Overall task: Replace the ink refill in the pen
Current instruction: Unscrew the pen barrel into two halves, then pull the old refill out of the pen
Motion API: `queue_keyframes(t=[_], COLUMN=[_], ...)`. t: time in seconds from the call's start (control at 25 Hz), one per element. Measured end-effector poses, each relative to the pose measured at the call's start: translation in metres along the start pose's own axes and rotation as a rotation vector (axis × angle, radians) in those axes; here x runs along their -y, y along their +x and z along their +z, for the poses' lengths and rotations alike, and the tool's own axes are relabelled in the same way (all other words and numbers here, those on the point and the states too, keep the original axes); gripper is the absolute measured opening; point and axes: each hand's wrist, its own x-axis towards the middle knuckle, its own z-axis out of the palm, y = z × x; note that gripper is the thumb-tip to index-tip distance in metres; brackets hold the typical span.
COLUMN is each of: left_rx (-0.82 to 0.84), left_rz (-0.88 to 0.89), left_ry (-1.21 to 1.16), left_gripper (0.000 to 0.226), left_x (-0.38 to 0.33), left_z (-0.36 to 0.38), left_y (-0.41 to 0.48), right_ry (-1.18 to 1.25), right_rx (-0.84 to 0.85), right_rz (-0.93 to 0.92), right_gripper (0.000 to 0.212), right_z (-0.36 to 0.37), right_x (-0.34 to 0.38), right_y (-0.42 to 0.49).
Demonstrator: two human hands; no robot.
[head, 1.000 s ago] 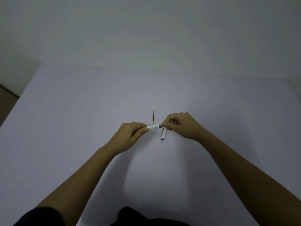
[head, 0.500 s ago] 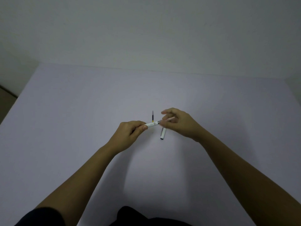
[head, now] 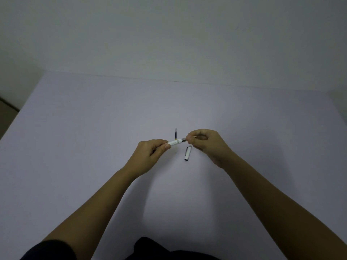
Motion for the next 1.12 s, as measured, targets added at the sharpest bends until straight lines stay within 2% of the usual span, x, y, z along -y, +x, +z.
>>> queue_keyframes(t=[0.12,0.2,0.44,0.68,0.76,0.88,1.0,1.12], left_rx=[-0.017,-0.03,-0.048,-0.093,-0.103,-0.123,-0.154,-0.162], left_rz=[-0.034,-0.059,-0.167,-0.307,-0.318,-0.325,-0.339,-0.352], left_ry=[-0.012,-0.036,-0.181,-0.404,-0.426,-0.442,-0.451,-0.456], left_gripper=[0.02,0.019,0.021,0.025,0.025,0.025,0.024,0.024], left_x=[0.002,0.002,0.005,0.011,0.011,0.01,0.011,0.014], left_z=[0.001,0.001,0.005,0.02,0.022,0.021,0.019,0.018], left_y=[-0.001,-0.001,-0.003,-0.012,-0.013,-0.011,-0.007,-0.006], right_ry=[0.157,0.17,0.382,0.705,0.574,0.133,-0.184,-0.351], right_rx=[-0.023,-0.021,-0.189,-0.358,-0.425,-0.515,-0.537,-0.522], right_rz=[-0.016,-0.026,-0.071,-0.068,0.02,0.254,0.294,0.267], right_gripper=[0.027,0.032,0.024,0.023,0.035,0.052,0.047,0.044], right_z=[-0.001,0.001,0.008,0.003,0.001,0.001,0.004,0.007], right_x=[-0.003,-0.005,-0.001,-0.001,-0.018,-0.058,-0.086,-0.094], right_y=[0.0,0.001,0.005,0.019,0.023,0.024,0.025,0.029])
